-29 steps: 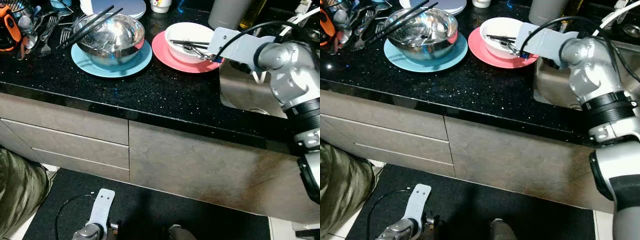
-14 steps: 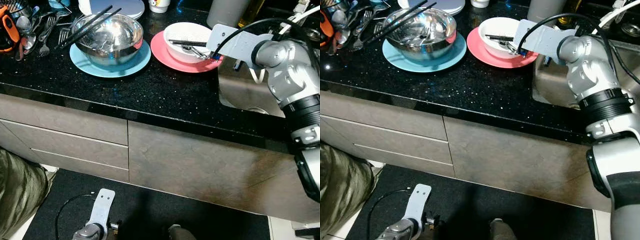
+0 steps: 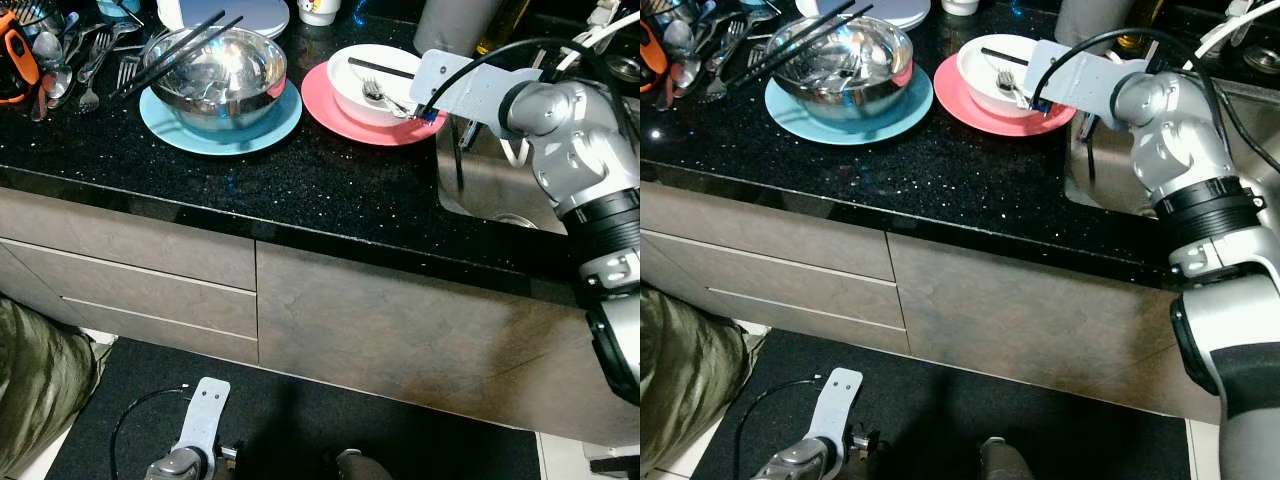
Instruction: Kitchen organization
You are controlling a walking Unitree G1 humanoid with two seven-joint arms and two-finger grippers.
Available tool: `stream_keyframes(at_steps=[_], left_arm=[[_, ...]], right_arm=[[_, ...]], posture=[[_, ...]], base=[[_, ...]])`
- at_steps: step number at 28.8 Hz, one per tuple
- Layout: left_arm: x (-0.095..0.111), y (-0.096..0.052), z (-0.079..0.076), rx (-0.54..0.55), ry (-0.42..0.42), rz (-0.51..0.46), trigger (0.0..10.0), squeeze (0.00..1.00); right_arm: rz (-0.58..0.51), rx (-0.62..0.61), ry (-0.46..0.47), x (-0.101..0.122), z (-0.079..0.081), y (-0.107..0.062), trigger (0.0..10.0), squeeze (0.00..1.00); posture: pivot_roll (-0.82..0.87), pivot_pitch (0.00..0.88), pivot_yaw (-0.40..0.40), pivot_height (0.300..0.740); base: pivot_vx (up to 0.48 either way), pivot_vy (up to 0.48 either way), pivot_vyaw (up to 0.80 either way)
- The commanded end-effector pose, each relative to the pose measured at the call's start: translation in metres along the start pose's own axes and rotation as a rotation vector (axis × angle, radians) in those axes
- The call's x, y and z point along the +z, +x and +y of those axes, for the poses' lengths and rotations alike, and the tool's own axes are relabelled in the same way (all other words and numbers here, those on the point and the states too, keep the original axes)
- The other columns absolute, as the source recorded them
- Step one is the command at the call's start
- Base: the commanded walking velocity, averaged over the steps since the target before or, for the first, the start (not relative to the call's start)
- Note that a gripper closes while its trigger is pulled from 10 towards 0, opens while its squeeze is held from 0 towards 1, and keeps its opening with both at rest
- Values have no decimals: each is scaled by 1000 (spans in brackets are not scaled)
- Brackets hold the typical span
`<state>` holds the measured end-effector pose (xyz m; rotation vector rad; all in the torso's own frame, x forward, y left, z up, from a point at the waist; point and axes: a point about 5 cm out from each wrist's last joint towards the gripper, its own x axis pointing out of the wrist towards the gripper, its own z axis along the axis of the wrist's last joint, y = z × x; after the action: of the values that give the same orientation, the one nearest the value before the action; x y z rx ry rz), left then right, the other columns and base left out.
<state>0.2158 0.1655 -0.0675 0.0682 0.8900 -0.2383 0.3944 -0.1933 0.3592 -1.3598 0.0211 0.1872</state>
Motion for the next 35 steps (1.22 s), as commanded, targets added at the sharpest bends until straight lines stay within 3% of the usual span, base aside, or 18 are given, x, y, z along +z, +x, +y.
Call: stream_keyframes(at_steps=[1,5,6,9,10,11,15,16,18,19,23,24,25,26,28,35], left_arm=[[-15,-2,-3,-7,-5,46,10000,0],[-14,-2,-3,-7,-5,46,10000,0],[-14,-2,-3,-7,-5,45,10000,0],[-14,-2,-3,-6,-6,45,10000,0],[-14,-2,-3,-6,-6,45,10000,0],[-14,-2,-3,-6,-6,45,10000,0],[-14,-2,-3,-6,-5,45,10000,0],[-14,-2,-3,-6,-5,45,10000,0],[-14,-2,-3,-5,-6,45,10000,0],[-14,-2,-3,-5,-6,45,10000,0],[-14,-2,-2,-2,-10,44,10000,0],[-14,-2,-1,-1,-11,44,10000,0],[-14,-2,-1,-1,-12,44,10000,0],[-14,-2,-1,0,-13,43,10000,0],[-14,-2,0,2,-21,41,10000,0],[-14,-2,0,6,-43,30,10000,0]], right_arm=[[-23,-22,22,2,-4,-1,0,0],[-85,-51,80,7,-9,-3,0,0],[-142,-69,151,12,-13,-5,0,0],[-207,-84,224,17,-17,-7,0,0],[-292,-91,329,22,-21,-11,0,0],[-292,-91,329,22,-21,-11,0,0],[-486,-108,513,30,-26,-17,0,0],[-486,-108,513,30,-26,-17,0,0],[-663,-55,708,36,-22,-25,0,0],[-663,-55,708,36,-22,-25,0,0],[-1023,106,1153,45,5,-45,0,0],[-1055,123,1188,46,8,-48,392,0],[-1095,151,1242,48,14,-50,5961,0],[-1123,171,1280,50,17,-52,5961,0],[-1128,212,1349,52,29,-51,10000,0],[-1005,233,1383,52,51,-41,10000,0]], posture=[[-19,198,-48,740],[-17,200,-46,740],[-17,200,-45,740],[-16,201,-44,740],[-16,201,-43,740],[-16,201,-43,740],[-17,199,-42,740],[-17,199,-42,740],[-14,198,-42,740],[-14,198,-42,740],[-5,193,-34,740],[-5,193,-32,740],[-5,192,-30,740],[-5,192,-30,740],[-5,192,-26,740],[-3,173,-24,740]], base=[[0,0,0],[0,0,0],[0,0,0],[0,0,0],[0,0,0],[0,0,0],[0,0,0],[0,0,0],[0,0,0],[0,0,0],[0,0,0],[0,0,0],[0,0,0],[0,0,0],[0,0,-800],[0,0,-800]])
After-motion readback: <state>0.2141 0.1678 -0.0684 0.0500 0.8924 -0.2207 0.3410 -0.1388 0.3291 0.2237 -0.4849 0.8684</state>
